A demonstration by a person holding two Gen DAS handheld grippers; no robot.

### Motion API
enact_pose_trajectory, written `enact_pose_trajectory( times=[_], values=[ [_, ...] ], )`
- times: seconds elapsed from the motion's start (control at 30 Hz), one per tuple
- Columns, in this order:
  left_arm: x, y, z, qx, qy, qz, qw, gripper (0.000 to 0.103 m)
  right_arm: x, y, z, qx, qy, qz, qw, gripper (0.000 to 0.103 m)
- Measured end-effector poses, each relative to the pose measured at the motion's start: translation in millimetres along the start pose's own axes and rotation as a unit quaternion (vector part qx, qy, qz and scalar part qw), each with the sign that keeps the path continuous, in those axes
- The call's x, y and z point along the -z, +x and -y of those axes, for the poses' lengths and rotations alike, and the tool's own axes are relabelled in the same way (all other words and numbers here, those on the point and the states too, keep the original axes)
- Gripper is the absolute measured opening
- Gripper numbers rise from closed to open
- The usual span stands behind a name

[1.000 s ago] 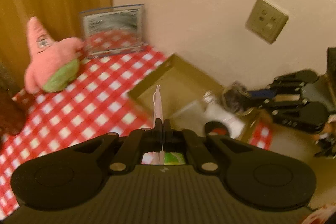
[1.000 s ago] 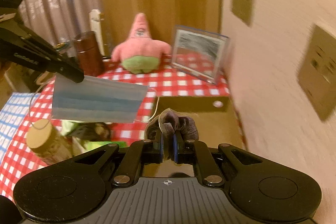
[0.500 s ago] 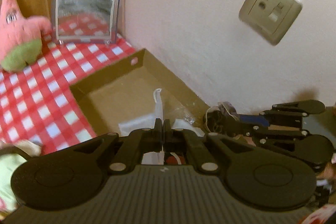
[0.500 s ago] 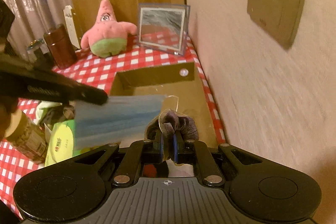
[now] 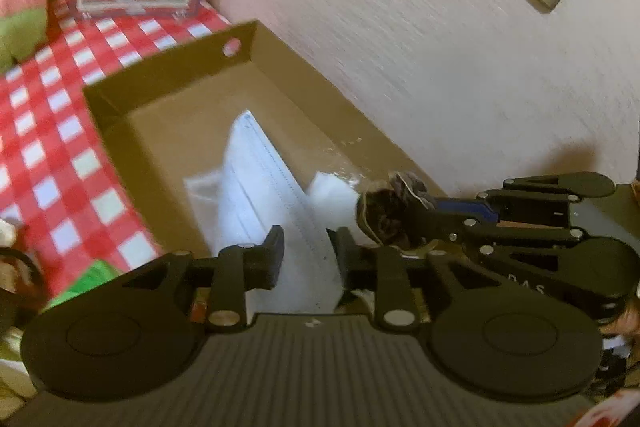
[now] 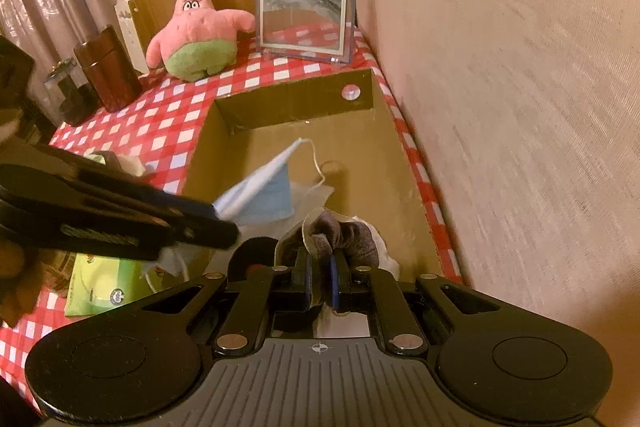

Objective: Organize soft objects
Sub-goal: 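Carry the scrunchie and mask over the cardboard box with both grippers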

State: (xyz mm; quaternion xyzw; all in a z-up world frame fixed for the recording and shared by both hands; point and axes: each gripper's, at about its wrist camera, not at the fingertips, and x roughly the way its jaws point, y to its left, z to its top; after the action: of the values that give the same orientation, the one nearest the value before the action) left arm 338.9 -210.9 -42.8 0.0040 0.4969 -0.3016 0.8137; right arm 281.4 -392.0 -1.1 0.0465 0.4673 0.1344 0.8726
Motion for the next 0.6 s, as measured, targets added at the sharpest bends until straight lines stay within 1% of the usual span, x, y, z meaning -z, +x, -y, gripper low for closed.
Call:
enact_pose_trajectory(
  times=[0.23,0.4,0.53,0.57,0.6],
  values=[
    [4,-32,-13,0.003,-0.018,0.027,0.9995,0.029,5,2,2,-0.003,0.011,0.003,1.000,0.009],
    [12,-59,-22,-0.006,-0.034,0.054,0.9979,0.029,7,3,4,-0.006,0.018,0.006,1.000,0.009],
    [21,-78,-31,-0.020,-0.044,0.075,0.9960,0.029,6,6,7,-0.018,0.030,0.006,0.999,0.010],
    [23,-82,-33,-0.023,-0.045,0.078,0.9957,0.029,6,7,7,-0.019,0.034,0.007,0.999,0.014],
    [25,-85,-35,-0.025,-0.046,0.081,0.9953,0.029,6,7,8,-0.018,0.037,0.008,0.999,0.025]
  ],
)
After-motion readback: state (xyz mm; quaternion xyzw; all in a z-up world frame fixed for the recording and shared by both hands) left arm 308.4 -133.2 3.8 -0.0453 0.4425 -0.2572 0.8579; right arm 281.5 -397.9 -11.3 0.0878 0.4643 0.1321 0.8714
